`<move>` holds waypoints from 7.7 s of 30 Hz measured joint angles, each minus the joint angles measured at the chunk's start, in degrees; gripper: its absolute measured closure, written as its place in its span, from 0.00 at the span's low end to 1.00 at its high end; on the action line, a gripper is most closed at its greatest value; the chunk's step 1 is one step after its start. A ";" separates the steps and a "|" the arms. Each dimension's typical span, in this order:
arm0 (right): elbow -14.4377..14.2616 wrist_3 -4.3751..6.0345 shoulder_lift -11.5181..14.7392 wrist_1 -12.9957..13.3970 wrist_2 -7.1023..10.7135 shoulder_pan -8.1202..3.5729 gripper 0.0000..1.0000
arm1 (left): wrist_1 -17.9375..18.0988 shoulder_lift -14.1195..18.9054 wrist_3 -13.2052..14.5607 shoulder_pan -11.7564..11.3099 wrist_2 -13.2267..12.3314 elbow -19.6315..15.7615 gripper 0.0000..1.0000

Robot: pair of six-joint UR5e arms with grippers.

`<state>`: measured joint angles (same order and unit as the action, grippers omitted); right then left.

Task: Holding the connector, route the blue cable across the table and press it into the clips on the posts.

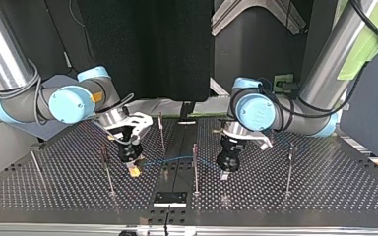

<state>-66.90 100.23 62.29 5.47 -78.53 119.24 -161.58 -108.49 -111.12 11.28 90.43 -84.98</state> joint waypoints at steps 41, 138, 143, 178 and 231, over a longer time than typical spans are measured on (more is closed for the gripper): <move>-0.36 -0.18 3.88 -4.03 0.01 0.94 1.00 | -16.06 13.77 3.50 2.60 -4.18 -9.96 0.00; -4.11 0.03 7.87 -4.05 -2.17 -1.33 1.00 | -13.60 -5.59 5.75 19.65 19.34 16.22 0.00; -4.10 0.07 7.83 -4.05 -2.11 -1.34 1.00 | -14.12 -5.61 5.78 19.77 20.14 18.51 0.09; -5.08 -0.05 7.72 -4.17 -1.99 -1.03 1.00 | -20.11 -3.66 6.05 22.53 30.01 14.60 1.00; -28.58 -0.09 6.91 4.29 -1.82 -3.85 1.00 | 5.52 -8.38 5.79 21.56 19.51 -11.15 1.00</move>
<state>-95.48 100.14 69.21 9.76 -80.34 115.39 -156.05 -116.86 -105.33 32.84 109.94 -96.13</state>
